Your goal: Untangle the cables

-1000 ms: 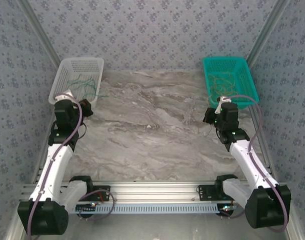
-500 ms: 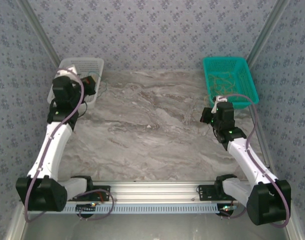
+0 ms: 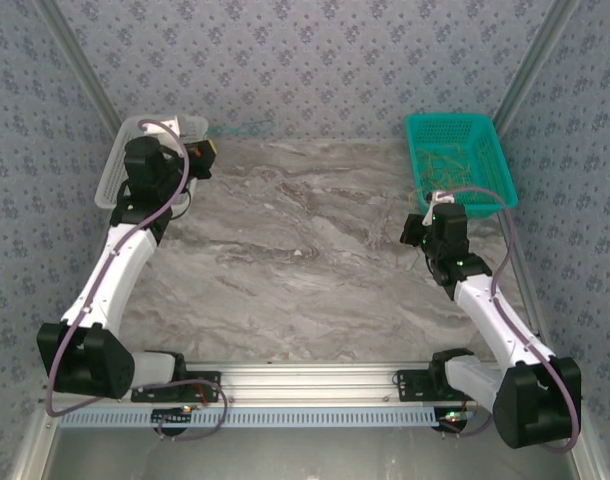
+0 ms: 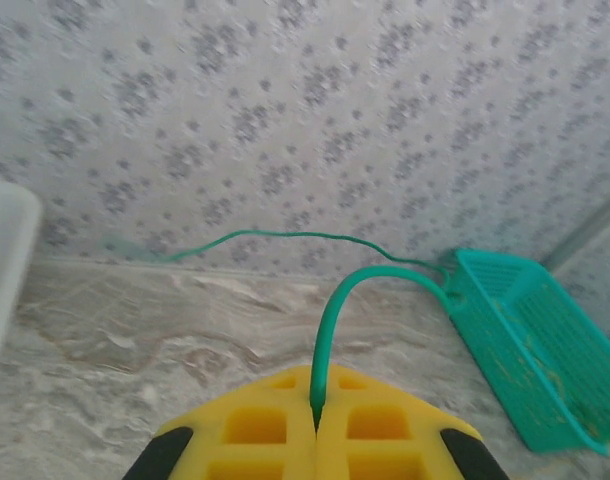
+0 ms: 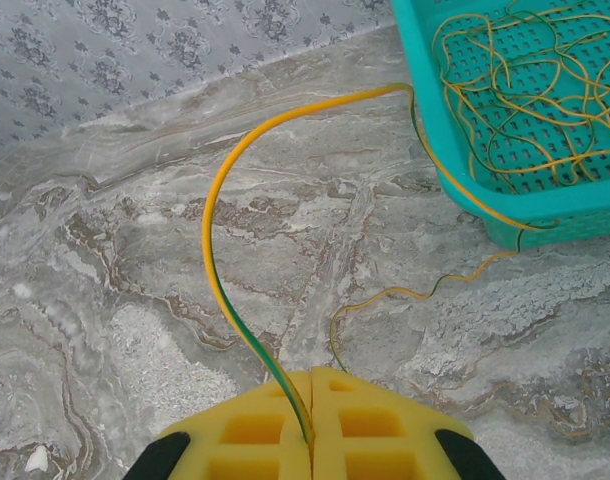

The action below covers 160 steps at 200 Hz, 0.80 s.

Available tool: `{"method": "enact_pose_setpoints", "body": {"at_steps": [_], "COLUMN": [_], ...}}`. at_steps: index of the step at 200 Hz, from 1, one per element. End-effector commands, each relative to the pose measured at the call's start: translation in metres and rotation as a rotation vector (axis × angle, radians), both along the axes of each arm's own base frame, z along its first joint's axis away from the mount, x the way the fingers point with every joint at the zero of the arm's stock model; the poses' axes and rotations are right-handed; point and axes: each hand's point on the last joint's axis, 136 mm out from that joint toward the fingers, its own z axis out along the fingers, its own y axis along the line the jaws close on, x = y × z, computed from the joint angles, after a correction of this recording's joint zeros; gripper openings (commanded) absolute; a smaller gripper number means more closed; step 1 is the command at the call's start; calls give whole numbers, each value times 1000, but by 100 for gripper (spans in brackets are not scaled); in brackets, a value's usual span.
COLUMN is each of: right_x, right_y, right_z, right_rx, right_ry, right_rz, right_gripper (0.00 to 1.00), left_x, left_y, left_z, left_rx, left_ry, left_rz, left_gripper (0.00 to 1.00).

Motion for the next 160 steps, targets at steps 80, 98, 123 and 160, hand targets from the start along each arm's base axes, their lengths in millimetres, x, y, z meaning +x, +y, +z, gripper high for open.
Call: {"method": "enact_pose_setpoints", "body": {"at_steps": [80,98,123,160], "right_x": [9,10,9,5], "right_y": [5,8,9,8], "right_z": [15,15,13,12], "right_rx": [1,6,6,-3], "right_ry": [-42,-43,-37,-36], "right_rz": [19,26,30,33], "right_gripper": [0,0,0,0], "left_x": [17,30,52,86], "left_y": [129,144,159,169], "left_z": [-11,-26,-46,-92], "left_rx": [106,88,89,87], "left_ry": [44,69,115,287], "left_rz": [392,407,415,411], "left_gripper": [0,0,0,0]}}
